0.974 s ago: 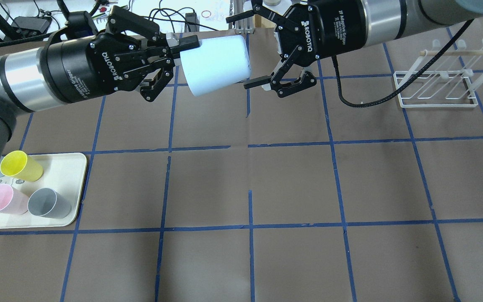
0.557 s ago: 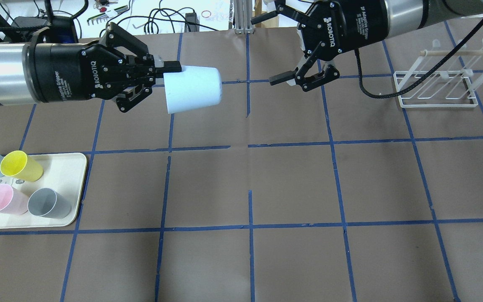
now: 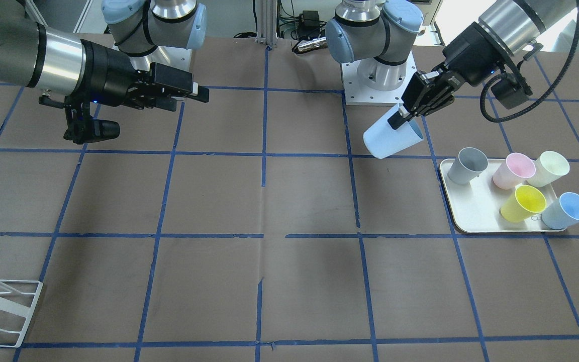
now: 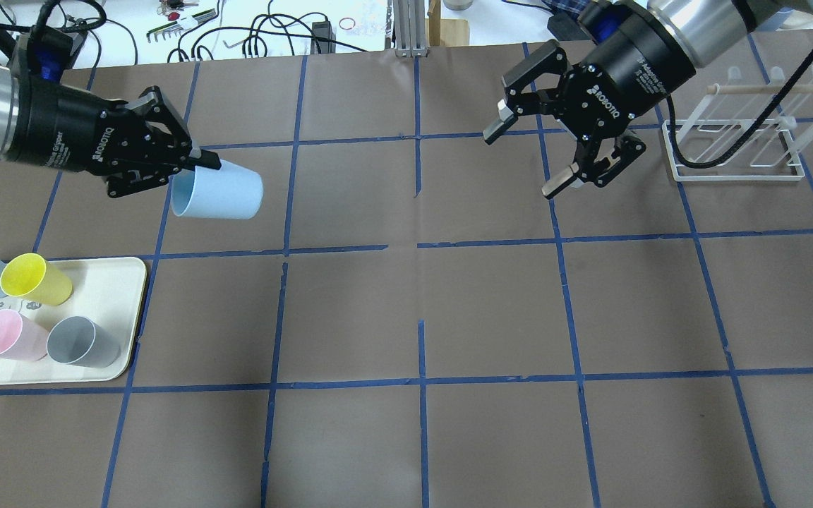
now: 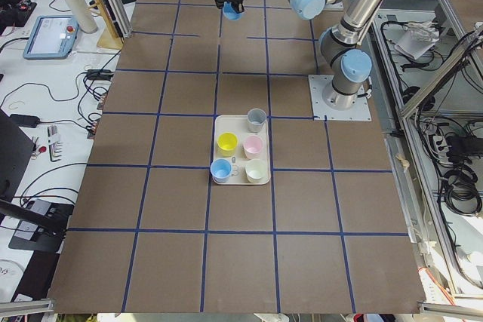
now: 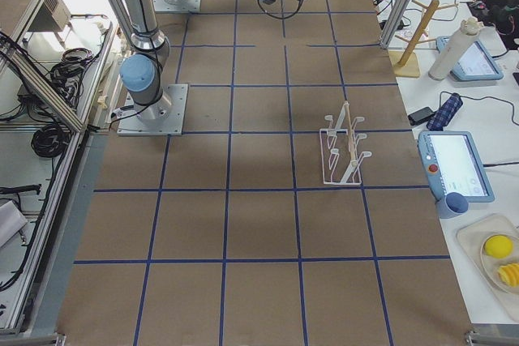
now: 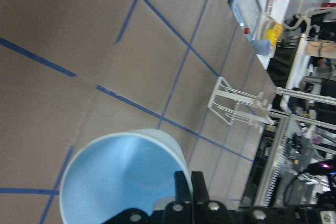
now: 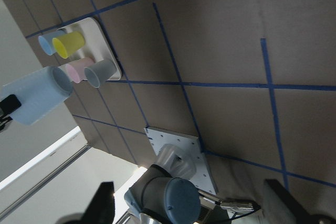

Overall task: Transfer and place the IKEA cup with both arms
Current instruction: 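Lower the cup with the left gripper onto the white tray beside the yellow cup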

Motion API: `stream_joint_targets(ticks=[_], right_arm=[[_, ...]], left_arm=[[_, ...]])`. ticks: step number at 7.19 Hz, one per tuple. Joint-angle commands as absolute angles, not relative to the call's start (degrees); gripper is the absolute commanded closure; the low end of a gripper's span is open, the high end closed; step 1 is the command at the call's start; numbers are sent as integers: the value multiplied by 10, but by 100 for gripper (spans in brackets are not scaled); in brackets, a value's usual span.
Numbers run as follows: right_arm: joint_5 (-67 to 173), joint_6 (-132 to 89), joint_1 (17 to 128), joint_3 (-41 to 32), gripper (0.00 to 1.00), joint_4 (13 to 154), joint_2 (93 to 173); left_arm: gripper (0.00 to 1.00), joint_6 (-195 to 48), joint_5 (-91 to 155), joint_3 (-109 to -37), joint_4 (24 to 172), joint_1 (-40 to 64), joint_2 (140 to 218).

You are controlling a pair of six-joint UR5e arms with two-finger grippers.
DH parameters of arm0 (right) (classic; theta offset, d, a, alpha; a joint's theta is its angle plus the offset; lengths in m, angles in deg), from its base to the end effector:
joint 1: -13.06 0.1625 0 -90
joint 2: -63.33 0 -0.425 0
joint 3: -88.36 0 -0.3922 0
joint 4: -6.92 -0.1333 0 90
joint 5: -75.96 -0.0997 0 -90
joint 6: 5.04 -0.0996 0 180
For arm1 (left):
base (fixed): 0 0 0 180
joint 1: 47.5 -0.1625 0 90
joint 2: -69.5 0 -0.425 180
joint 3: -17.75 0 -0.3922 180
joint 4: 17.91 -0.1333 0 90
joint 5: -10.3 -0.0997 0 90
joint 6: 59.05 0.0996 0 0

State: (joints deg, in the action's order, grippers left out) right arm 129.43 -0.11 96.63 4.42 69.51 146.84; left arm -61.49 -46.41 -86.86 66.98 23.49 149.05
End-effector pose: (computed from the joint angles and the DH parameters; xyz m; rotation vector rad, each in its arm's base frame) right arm 0.1364 -0.5095 0.4645 0.2293 2.4135 0.5170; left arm -0.0425 -0.4537 0.4704 0.4712 -2.5222 0.1316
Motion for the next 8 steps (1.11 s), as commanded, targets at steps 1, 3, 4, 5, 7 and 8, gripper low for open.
stream_joint_targets(ticks=[1,3,4,5,7,8], right_arm=[[1439,-38,970,43,0,757,1469],[1542,-90,1001,43,0,793,1472],[1565,-133,1015,41,0,832,1472],[1593,-144,1023,38,0,866,1471],[1633,-142,1025,31,0,929,1476],[1634,-141,1026,30,0,954,1485]], left_arm=[[100,-464,-681,-869,668,234,1520],[100,-393,-779,-873,607,232,1572],[100,-347,-830,-873,566,230,1605],[100,-305,-868,-873,523,215,1642],[100,-281,-872,-884,458,192,1696],[100,-246,-872,-891,452,184,1707]])
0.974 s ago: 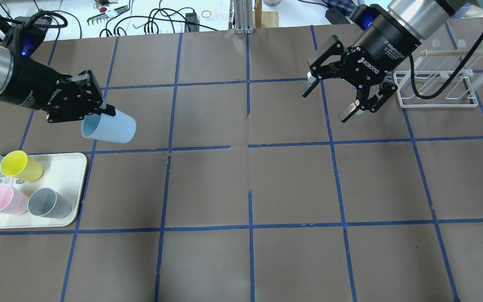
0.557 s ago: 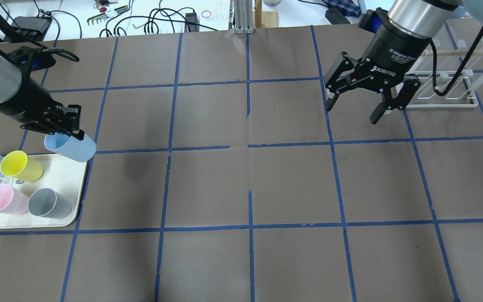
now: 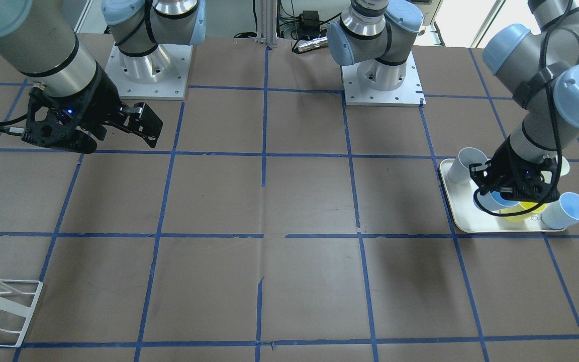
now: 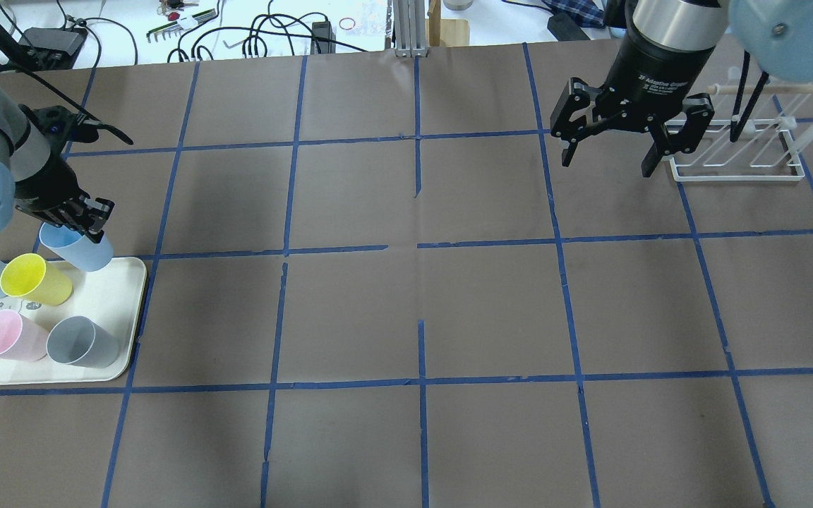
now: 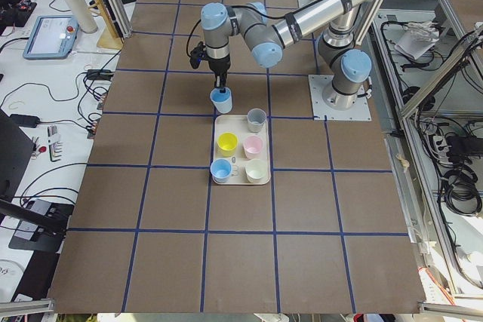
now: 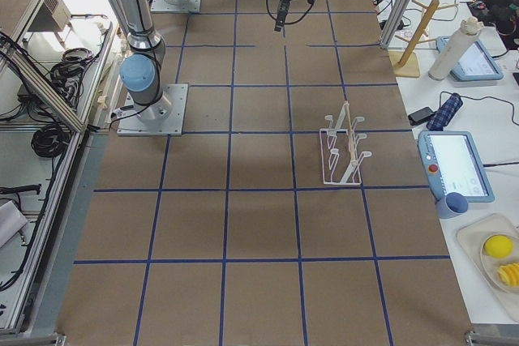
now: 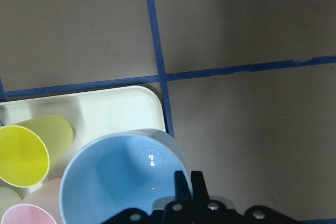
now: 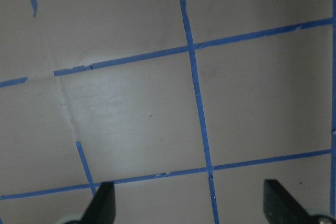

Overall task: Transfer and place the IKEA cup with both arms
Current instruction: 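Lower the cup with the left gripper onto the white tray beside the yellow cup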

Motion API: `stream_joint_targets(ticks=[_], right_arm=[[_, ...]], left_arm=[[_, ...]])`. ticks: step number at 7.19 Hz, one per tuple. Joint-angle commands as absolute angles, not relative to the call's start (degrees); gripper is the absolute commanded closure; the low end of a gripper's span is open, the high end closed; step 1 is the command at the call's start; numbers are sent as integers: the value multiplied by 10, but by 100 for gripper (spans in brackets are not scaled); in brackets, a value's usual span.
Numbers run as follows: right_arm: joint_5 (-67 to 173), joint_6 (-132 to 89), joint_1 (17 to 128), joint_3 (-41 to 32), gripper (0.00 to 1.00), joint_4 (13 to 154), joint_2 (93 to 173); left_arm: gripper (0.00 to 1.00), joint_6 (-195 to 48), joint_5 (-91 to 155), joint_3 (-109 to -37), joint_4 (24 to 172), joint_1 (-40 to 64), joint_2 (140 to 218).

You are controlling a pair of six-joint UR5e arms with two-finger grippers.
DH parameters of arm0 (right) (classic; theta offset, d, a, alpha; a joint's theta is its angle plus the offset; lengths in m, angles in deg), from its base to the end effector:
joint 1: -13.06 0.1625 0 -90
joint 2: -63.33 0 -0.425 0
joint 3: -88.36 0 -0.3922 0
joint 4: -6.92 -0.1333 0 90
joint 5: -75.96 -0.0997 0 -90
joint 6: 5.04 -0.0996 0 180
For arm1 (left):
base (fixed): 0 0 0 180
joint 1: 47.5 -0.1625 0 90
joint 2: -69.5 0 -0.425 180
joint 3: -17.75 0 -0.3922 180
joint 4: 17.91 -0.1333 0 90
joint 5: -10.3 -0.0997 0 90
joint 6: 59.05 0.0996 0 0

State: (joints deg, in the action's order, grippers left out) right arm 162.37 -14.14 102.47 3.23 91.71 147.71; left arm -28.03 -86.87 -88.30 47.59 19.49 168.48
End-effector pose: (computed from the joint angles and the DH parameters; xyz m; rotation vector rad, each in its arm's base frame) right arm 0.1341 -0.5240 0.4711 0.2653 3.0709 0.1672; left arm 0.0922 -0.5263 0.3166 0.2127 3.0252 0.0988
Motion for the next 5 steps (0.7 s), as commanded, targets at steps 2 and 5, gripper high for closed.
stream_joint_targets(ticks=[2,5], right_arm=[[1634,-113,1026,20,0,969,1516],[1633,-87,1026,-1,0,1006,1538]], left_arm=[[100,-232,-870,-896,433,155,1728],[100,-235,-867,-912,434,153,1740]])
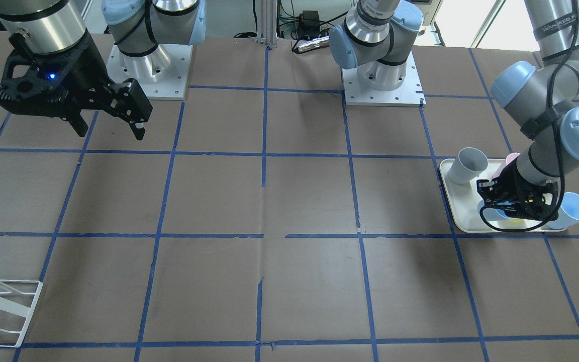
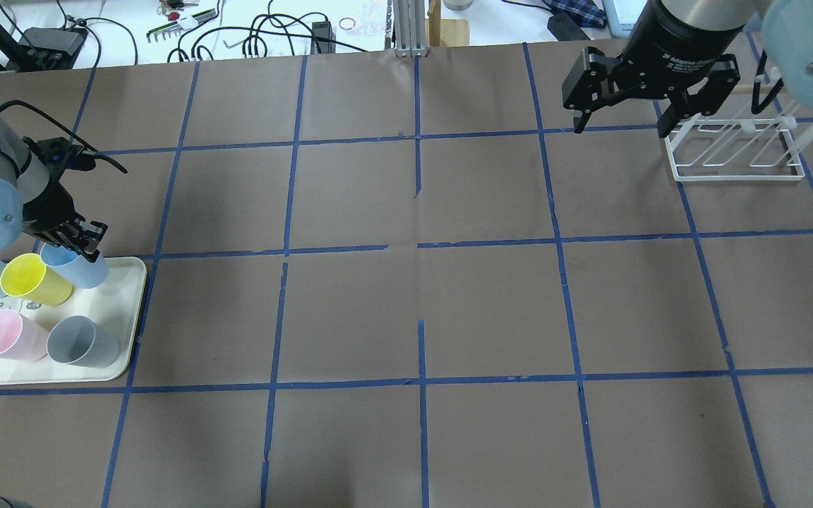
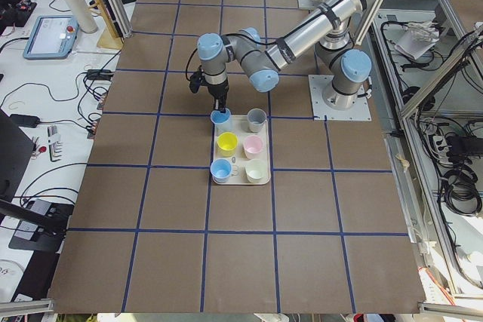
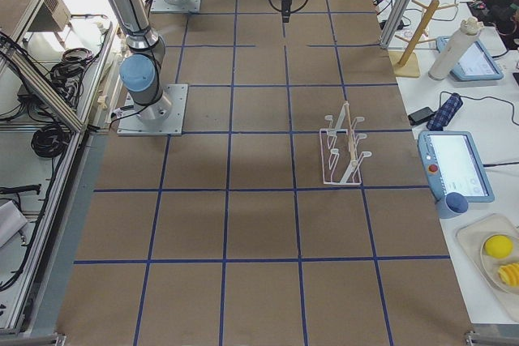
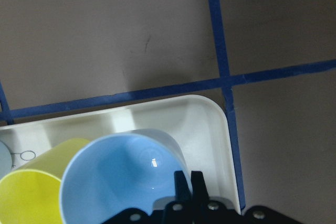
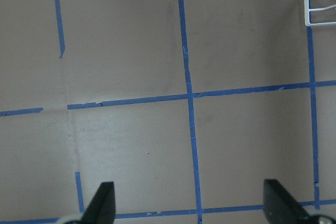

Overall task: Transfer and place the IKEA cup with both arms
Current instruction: 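Lower the cup with the left gripper onto the white tray beside the yellow cup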

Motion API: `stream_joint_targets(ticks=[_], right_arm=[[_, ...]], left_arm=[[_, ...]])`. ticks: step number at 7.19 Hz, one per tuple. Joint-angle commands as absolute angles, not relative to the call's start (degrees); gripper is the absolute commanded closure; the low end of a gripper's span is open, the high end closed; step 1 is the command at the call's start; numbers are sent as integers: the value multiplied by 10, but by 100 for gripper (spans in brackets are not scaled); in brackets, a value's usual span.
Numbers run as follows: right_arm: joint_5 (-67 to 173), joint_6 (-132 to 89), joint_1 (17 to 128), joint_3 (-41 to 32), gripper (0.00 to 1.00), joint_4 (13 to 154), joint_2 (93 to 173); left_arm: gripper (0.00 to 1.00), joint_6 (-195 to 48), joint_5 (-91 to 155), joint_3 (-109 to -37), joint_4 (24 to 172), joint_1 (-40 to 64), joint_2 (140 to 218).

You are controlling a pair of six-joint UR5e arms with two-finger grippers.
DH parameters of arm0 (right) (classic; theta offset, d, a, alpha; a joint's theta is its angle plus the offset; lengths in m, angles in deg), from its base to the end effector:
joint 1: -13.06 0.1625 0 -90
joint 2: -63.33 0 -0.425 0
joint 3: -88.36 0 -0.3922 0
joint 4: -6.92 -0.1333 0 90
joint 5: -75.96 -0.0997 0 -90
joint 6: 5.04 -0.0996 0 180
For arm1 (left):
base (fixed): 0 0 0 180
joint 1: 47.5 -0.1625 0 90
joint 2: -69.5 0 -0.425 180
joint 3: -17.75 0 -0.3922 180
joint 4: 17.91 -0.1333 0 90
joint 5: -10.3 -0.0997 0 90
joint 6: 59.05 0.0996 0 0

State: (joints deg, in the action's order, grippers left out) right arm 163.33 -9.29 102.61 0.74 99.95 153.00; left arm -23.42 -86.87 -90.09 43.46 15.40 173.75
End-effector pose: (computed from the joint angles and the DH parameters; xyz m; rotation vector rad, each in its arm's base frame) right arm 0.1339 -0.5036 0.5112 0.1236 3.0874 -0.1346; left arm 0.1340 -0.5273 0.2614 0.2334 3.0521 0.1788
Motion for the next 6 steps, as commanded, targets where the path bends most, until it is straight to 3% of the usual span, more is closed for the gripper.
stream_joint_targets(ticks=[1,4,5,6], right_arm=[[1634,-86,1026,-12,0,1008,1539],[1668,-81,1043,-13,0,1039,1538],[1668,-81,1043,-8,0,1046,1533],[1663,-80,1043,-8,0,1053,1529]], left_arm=[[100,-238,-868,-921,425,153,1740],[100,-242,-866,-923,429,154,1743],[80,-236,-868,-924,432,158,1744],[38,-236,-866,-926,433,159,1743]])
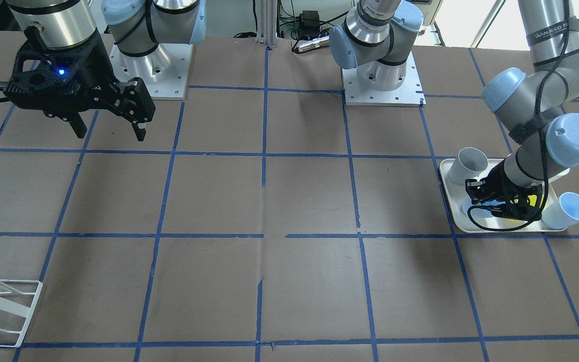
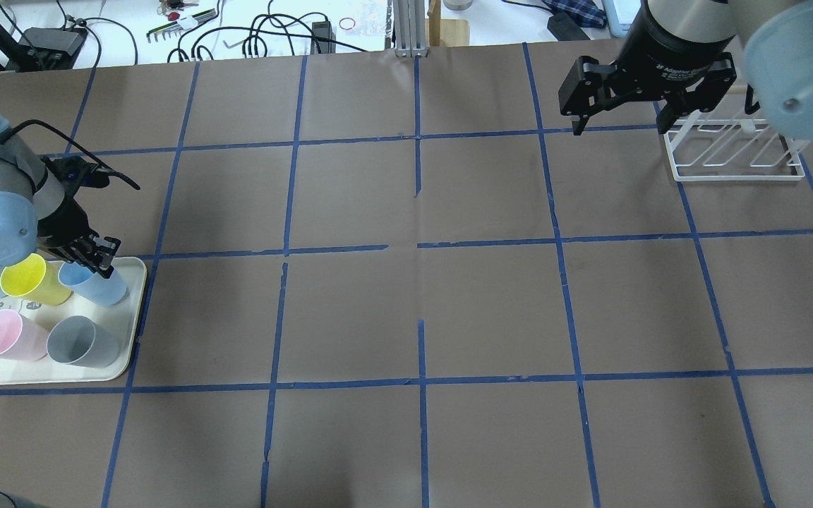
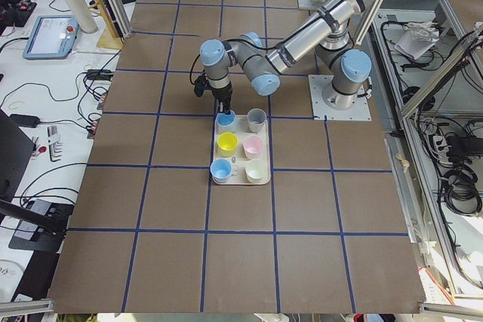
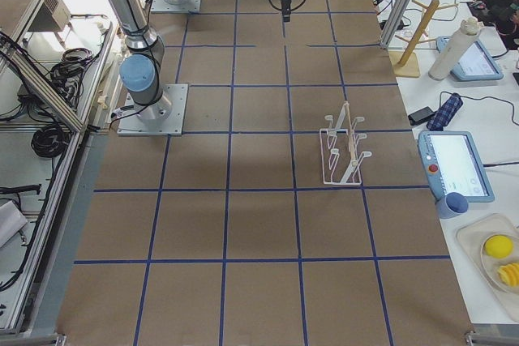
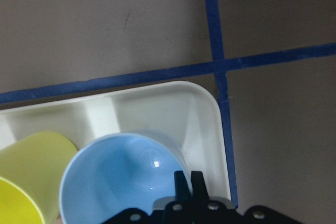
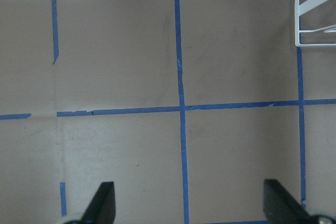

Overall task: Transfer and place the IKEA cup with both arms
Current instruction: 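Open the left gripper and raise it away from the tray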

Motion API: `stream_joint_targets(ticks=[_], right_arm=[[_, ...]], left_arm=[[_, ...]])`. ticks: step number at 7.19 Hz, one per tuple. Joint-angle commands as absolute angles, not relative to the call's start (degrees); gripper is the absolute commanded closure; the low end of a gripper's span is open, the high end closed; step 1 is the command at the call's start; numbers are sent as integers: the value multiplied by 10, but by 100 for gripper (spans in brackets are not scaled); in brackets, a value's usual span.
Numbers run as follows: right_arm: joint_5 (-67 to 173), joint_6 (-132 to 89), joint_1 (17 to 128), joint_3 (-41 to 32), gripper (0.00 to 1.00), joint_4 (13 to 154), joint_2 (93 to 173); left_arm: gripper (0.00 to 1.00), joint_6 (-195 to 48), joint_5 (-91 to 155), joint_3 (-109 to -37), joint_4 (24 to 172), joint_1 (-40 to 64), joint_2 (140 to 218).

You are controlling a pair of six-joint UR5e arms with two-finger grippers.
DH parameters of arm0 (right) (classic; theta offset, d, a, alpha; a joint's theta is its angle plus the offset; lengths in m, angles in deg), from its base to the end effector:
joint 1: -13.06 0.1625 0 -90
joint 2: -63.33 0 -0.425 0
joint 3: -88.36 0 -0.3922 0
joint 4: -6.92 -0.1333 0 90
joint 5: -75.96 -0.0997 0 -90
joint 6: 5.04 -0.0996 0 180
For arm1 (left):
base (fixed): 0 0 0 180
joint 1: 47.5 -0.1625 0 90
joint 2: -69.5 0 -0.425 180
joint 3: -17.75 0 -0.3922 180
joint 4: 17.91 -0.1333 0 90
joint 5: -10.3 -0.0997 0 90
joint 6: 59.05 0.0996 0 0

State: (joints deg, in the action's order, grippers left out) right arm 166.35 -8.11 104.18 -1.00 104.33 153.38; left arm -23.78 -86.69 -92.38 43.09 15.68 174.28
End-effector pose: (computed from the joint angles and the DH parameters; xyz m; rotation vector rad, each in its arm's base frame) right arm 0.1425 -0.5019 0.5077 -0.0541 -3.1316 0.2220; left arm 0.1260 -0.5179 0.2404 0.2367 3.0724 0.2333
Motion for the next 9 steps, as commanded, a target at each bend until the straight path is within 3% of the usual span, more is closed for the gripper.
stream_joint_targets(ticks=[1,2,3,4,7,9], right_arm=[[1661,-79,1043,-7,0,1060,1526],[1661,-79,1042,-6,0,1059,1526],[1661,-79,1042,-6,0,1059,1526],[1661,-79,1042,-6,0,1058,1525],[1662,-79,1042,-6,0,1057,1525],[1661,-79,1042,-6,0,1058,1527]], left_arm=[[25,-236,-866,-925,436,160,1733],[19,-237,-866,-916,472,163,1712],[4,-242,-841,-899,511,164,1688],[0,-262,-828,-871,564,167,1659],[0,-364,-814,-742,708,272,1602],[0,-413,-806,-747,734,327,1570]])
